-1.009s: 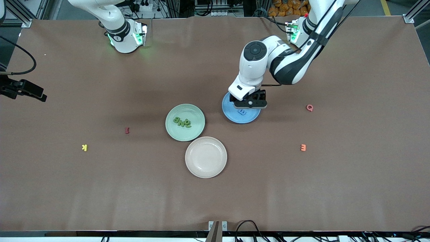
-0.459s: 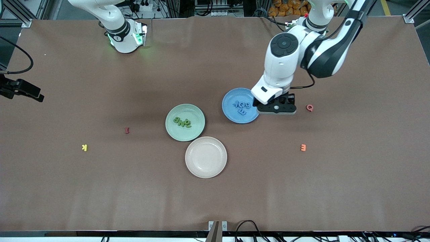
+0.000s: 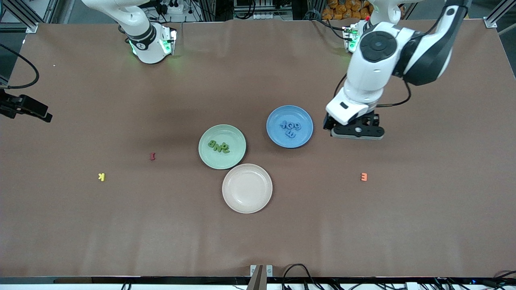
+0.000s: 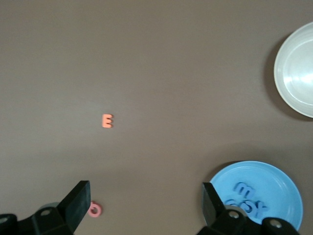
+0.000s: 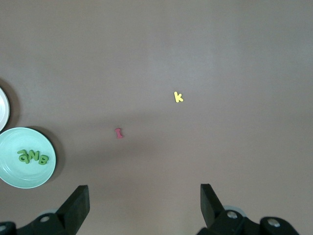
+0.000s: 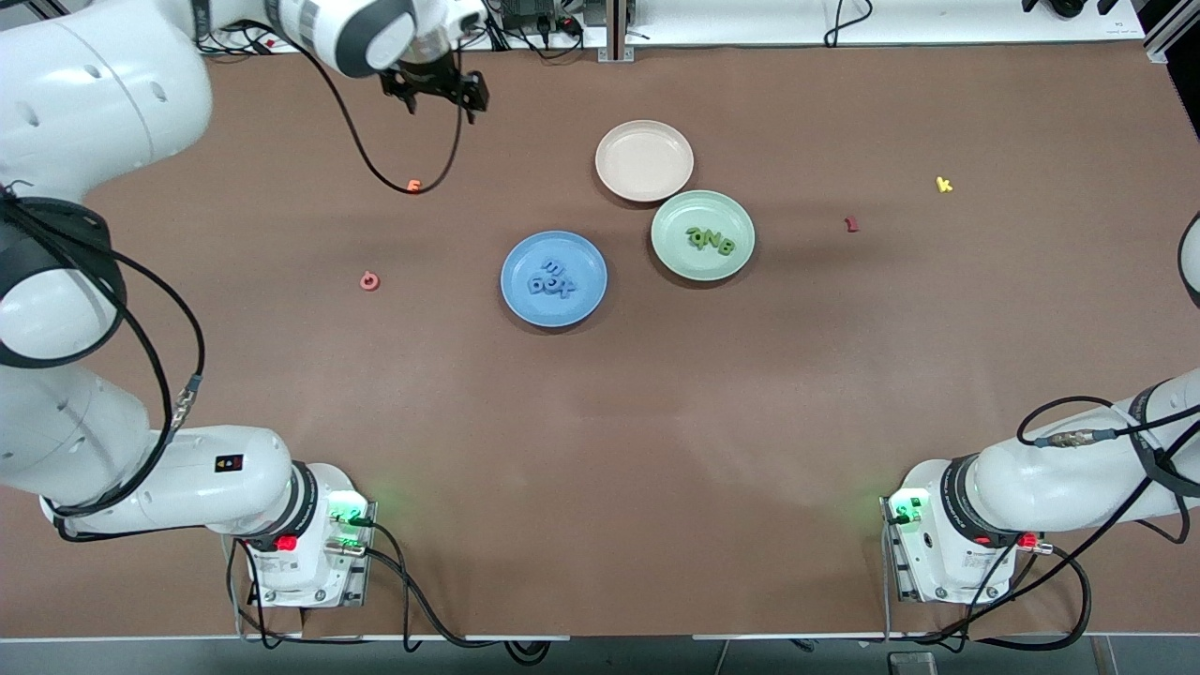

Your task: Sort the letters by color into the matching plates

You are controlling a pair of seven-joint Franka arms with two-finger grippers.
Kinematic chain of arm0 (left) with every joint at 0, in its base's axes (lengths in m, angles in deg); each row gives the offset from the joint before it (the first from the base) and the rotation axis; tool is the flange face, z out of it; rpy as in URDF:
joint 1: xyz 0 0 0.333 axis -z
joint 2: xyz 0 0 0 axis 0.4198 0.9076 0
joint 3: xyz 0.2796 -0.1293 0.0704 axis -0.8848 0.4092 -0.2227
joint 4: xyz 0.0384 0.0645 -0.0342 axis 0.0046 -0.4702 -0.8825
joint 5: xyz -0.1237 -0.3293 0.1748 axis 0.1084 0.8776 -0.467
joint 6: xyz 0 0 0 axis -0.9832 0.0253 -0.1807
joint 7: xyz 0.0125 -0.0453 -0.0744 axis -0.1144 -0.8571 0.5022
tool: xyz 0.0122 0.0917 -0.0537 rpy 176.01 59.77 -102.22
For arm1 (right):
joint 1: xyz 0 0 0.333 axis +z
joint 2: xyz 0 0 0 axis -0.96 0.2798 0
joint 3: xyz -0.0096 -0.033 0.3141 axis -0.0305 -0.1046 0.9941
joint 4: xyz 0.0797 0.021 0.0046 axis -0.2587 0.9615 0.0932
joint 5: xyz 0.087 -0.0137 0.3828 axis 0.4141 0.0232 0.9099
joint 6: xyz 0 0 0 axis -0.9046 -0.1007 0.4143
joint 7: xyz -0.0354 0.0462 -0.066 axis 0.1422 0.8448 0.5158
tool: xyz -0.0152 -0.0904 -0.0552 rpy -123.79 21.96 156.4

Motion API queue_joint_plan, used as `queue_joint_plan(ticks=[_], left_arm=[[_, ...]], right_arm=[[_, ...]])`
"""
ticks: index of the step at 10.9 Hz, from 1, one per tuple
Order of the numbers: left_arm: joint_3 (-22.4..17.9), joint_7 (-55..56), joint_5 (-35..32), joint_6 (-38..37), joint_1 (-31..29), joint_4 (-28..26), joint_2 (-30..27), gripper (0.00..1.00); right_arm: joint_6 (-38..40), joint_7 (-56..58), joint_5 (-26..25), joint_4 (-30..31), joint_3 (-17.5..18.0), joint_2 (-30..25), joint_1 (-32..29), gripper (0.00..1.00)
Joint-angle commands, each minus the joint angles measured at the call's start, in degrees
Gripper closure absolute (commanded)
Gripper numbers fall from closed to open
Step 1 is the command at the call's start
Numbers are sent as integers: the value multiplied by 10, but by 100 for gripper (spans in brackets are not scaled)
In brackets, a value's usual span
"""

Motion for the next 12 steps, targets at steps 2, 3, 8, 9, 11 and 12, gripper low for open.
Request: queue_joint_plan(ticks=[2, 3, 8, 9, 11, 12], left_arm=[[-93, -94, 76, -48, 15, 13, -73, 0], [-124, -141, 103, -64, 16, 25, -79, 0], [-181, -178, 115, -159, -19, 92, -76, 0], [-183, -178, 114, -159, -26, 95, -76, 0], [-190, -182, 113, -159, -43, 98, -76, 0], [-207, -213, 113, -159, -42, 102, -79, 0]], right_arm=[[0, -10, -6, 5, 48, -12, -43, 0], [1, -10, -6, 5, 49, -12, -43, 0], [-2, -10, -9, 5, 59, -8, -48, 0], [-2, -10, -9, 5, 59, -7, -47, 0], [-2, -10, -9, 5, 59, -6, -47, 0], [-2, -10, -9, 5, 59, -6, -47, 0]])
